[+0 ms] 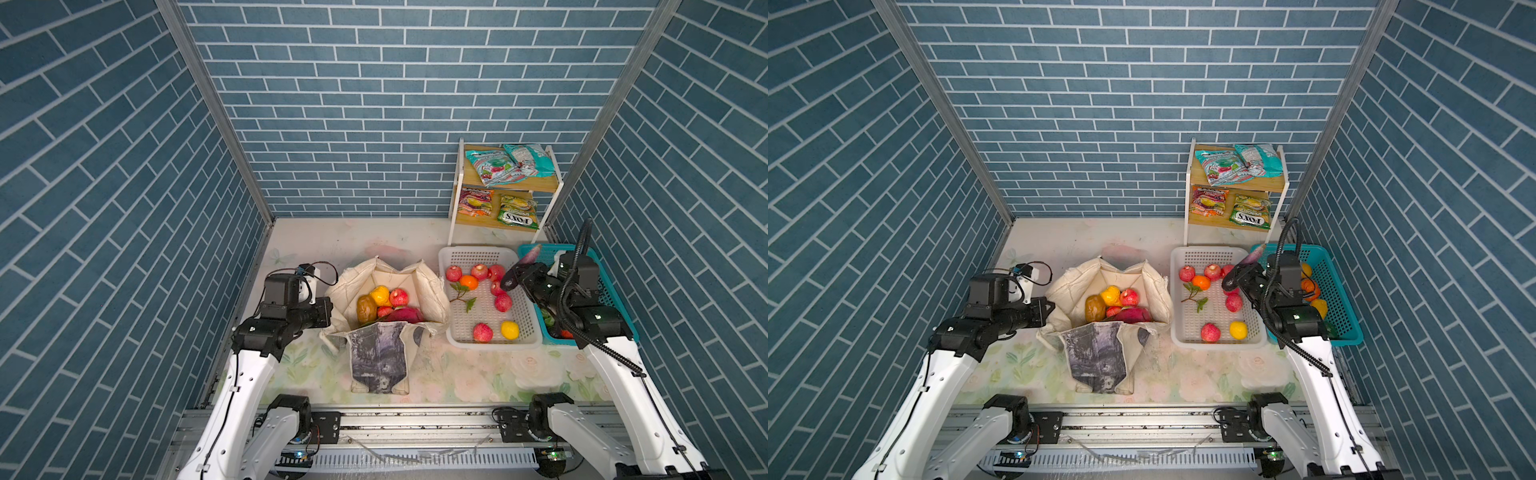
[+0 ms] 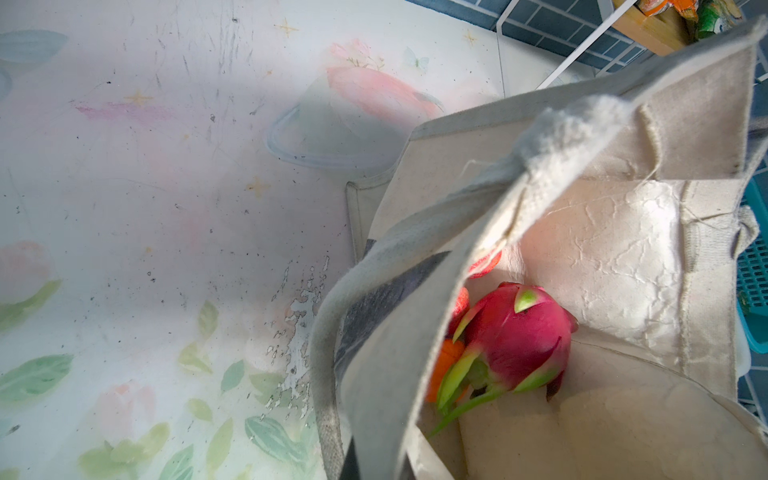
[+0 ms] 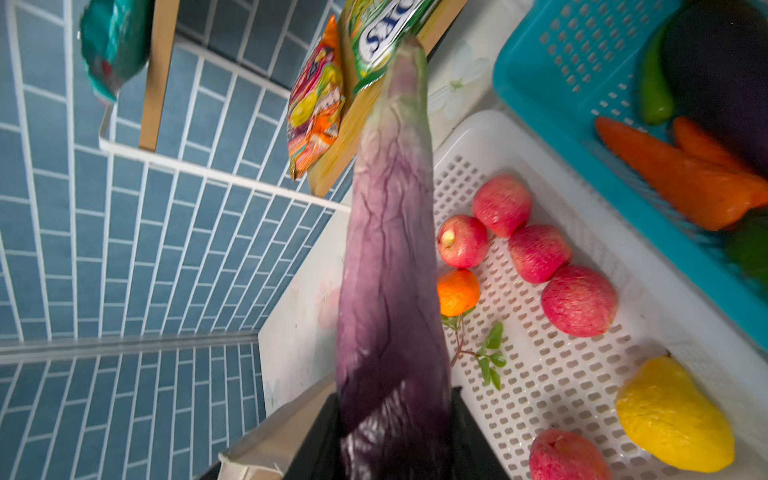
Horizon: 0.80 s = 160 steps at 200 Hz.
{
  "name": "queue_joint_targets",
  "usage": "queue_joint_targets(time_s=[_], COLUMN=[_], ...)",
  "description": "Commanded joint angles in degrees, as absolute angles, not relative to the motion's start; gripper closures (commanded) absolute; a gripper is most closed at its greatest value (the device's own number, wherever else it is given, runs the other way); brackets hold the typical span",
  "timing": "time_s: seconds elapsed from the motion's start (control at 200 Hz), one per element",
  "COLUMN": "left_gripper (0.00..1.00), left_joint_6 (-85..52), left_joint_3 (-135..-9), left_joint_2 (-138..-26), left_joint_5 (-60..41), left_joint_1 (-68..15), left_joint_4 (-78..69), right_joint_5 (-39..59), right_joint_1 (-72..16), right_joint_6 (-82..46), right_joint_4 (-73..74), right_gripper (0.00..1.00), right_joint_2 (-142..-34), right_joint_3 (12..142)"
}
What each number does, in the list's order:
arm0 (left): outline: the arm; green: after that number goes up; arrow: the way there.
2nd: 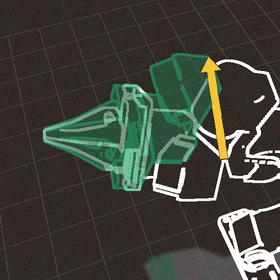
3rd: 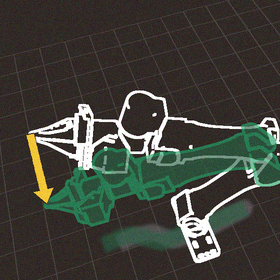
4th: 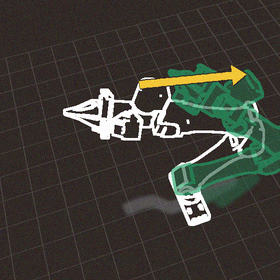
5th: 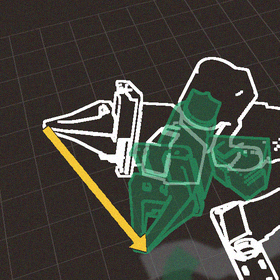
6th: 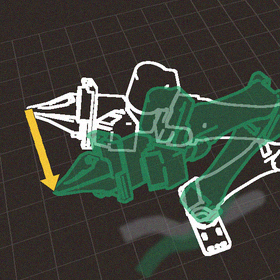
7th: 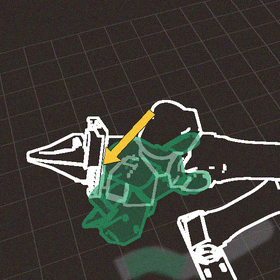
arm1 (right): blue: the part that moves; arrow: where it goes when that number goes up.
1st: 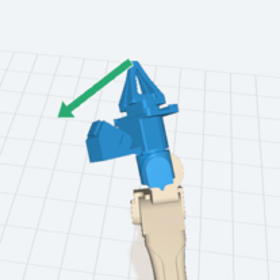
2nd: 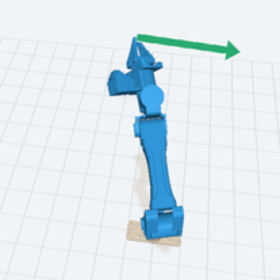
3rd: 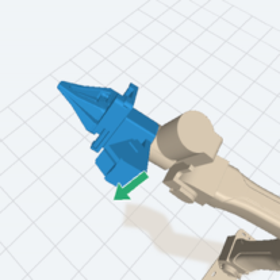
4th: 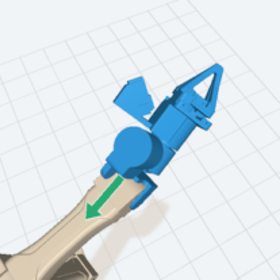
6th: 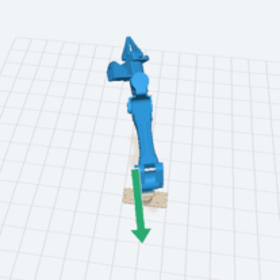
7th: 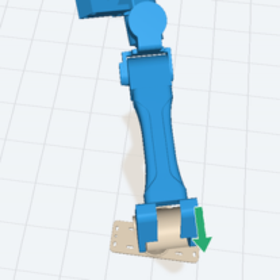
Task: Place the food into the grocery bag and tie it
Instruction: 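Lift the light purple eggplant out of the teal basket with the right gripper, then carry the eggplant over the tote bag and lower it inside with the right gripper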
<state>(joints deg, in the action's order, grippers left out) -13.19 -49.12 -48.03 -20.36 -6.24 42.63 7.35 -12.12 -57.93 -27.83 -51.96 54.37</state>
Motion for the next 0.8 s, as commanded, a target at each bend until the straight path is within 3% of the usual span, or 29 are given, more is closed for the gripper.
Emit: queue_joint_targets(time_s=[0.0,0.335,0.795], left_gripper=[1.0,1.0,1.0], left_joint_6=[-12.6,-12.5,-12.5], left_joint_3=[-48.6,-48.6,-48.6], left_joint_2=[-48.1,-48.4,-48.5], left_joint_5=[-19.6,-19.6,-19.8], left_joint_1=[-6.2,-6.2,-6.2], left_joint_4=[42.1,42.2,42.2], right_joint_5=[4.7,-3.2,-7.7], right_joint_1=[-18.2,-38.9,-54.6], right_joint_6=[-54.0,-42.4,-25.0], right_joint_4=[-24.6,-19.8,-18.9], right_gripper=[0.8,0.8,0.8], right_joint_2=[-53.7,-65.8,-82.2], right_joint_3=[55.3,65.8,80.4])
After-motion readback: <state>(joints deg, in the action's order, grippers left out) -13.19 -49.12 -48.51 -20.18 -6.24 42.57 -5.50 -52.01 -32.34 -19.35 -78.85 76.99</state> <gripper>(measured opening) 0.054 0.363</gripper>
